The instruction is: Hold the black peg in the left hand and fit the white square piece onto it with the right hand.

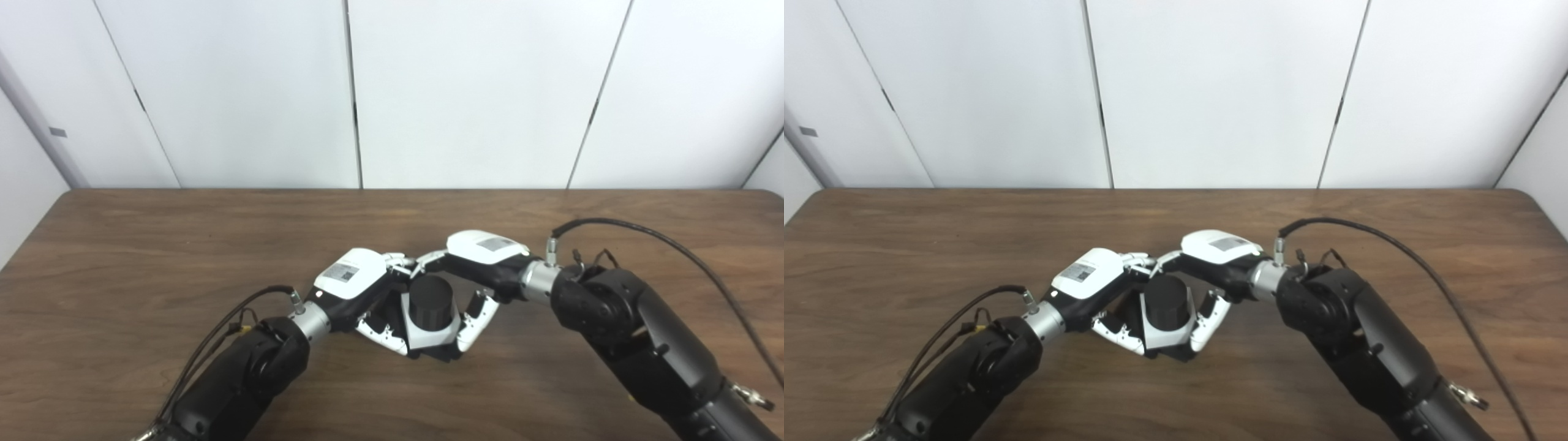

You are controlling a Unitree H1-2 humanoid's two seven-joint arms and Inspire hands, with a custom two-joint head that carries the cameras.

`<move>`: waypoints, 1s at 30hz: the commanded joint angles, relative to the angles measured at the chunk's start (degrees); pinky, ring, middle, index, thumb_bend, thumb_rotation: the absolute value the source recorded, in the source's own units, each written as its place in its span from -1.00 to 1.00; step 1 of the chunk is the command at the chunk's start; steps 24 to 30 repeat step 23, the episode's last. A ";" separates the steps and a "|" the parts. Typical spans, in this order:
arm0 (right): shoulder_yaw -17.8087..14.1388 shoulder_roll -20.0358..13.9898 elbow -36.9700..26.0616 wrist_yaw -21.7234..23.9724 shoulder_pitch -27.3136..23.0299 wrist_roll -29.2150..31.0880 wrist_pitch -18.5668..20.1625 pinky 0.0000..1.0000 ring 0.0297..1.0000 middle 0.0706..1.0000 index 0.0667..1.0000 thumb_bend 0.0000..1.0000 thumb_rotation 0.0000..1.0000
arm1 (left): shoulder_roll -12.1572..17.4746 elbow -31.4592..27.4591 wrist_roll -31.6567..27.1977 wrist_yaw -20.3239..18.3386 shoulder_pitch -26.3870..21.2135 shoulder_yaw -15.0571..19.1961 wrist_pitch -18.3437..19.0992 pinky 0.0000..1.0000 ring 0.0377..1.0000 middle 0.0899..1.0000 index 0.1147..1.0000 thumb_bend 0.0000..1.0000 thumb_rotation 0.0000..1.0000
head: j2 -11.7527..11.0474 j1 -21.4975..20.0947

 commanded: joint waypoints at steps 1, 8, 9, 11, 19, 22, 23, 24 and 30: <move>-2.10 -1.30 -1.76 -1.03 -1.93 0.84 -0.20 0.62 0.73 0.74 0.55 0.70 -0.55 | 0.79 1.39 2.80 -3.27 1.24 -1.63 1.44 0.69 0.79 0.71 -0.15 0.05 -0.86 | 0.06 0.08; -8.35 -3.01 -3.88 -3.94 0.53 3.41 -0.65 0.50 0.65 0.67 0.46 0.58 -0.79 | 0.87 1.20 2.75 -3.41 1.20 -1.49 1.66 0.67 0.77 0.71 -0.15 0.05 -0.86 | -0.13 -0.10; -9.08 -3.29 -4.32 -4.37 0.95 3.67 -0.63 0.49 0.65 0.67 0.46 0.57 -0.80 | 0.92 1.23 2.76 -3.30 1.18 -1.49 1.50 0.67 0.77 0.71 -0.15 0.05 -0.86 | -0.10 -0.19; -10.59 -3.71 -5.18 -5.55 1.91 4.15 -0.86 0.44 0.63 0.68 0.46 0.56 -0.81 | 1.02 1.25 2.80 -3.15 1.13 -1.50 1.25 0.64 0.76 0.70 -0.15 0.05 -0.86 | -0.08 -0.32; -17.97 -3.11 -7.19 -13.56 7.71 8.37 -2.46 0.30 0.57 0.64 0.44 0.52 -0.93 | 1.20 1.36 2.60 -3.44 1.07 -1.51 1.10 0.65 0.76 0.69 -0.15 0.05 -0.86 | -0.21 -0.62; -19.61 -2.22 -7.20 -16.09 9.82 9.25 -1.99 0.33 0.58 0.64 0.44 0.49 -0.94 | 1.22 1.73 2.58 -2.89 1.08 -1.45 0.66 0.65 0.76 0.70 -0.15 0.05 -0.86 | -0.25 -0.73; -19.96 -1.95 -7.09 -16.93 10.38 9.42 -2.13 0.33 0.57 0.64 0.44 0.48 -0.94 | 1.23 1.81 2.60 -2.73 1.08 -1.44 0.54 0.65 0.76 0.70 -0.15 0.05 -0.86 | -0.25 -0.73; -19.96 -1.95 -7.09 -16.93 10.38 9.42 -2.13 0.33 0.57 0.64 0.44 0.48 -0.94 | 1.23 1.81 2.60 -2.73 1.08 -1.44 0.54 0.65 0.76 0.70 -0.15 0.05 -0.86 | -0.25 -0.73; -19.96 -1.95 -7.09 -16.93 10.38 9.42 -2.13 0.33 0.57 0.64 0.44 0.48 -0.94 | 1.23 1.81 2.60 -2.73 1.08 -1.44 0.54 0.65 0.76 0.70 -0.15 0.05 -0.86 | -0.25 -0.73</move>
